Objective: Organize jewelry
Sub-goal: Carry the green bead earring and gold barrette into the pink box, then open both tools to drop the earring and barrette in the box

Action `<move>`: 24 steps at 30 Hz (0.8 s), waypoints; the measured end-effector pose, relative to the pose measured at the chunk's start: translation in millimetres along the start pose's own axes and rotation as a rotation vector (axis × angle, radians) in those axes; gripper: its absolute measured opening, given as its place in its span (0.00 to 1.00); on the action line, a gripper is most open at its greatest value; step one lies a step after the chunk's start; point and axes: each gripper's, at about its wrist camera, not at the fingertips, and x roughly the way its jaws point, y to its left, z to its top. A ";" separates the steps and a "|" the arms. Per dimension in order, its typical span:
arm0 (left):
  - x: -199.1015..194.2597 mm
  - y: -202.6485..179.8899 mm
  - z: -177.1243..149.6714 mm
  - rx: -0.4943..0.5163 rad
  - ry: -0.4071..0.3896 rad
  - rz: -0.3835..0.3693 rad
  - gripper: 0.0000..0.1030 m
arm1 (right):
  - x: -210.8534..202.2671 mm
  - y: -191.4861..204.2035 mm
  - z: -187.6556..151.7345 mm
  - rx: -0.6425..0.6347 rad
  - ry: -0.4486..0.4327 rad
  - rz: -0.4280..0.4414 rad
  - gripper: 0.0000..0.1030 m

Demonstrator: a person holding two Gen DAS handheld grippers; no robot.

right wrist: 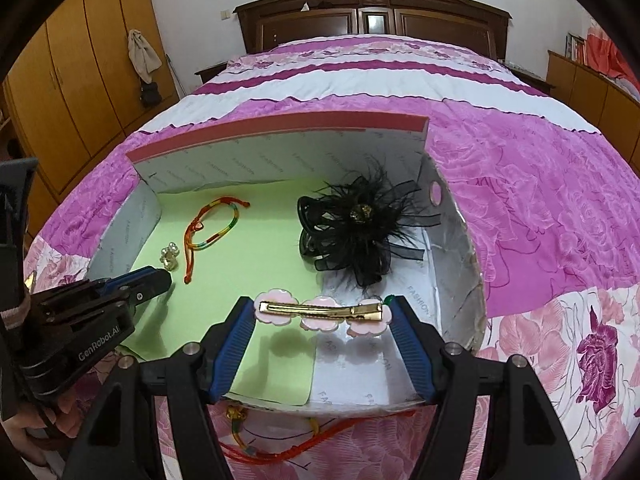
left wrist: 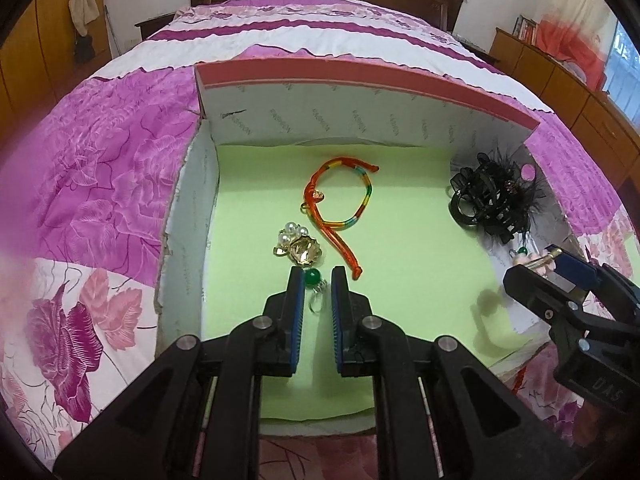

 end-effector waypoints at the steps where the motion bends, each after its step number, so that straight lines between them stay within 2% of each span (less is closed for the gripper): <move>1: -0.6 -0.1 0.7 0.001 -0.001 0.002 0.06 | 0.1 -0.7 0.8 0.004 0.000 0.002 0.70; 8: -14.5 -0.8 1.1 0.002 -0.019 -0.001 0.12 | -9.7 -4.8 3.3 0.030 -0.016 0.028 0.73; 24: -75.8 14.5 -9.5 -0.043 -0.091 -0.027 0.19 | -71.1 -1.2 -2.7 0.033 -0.111 0.057 0.73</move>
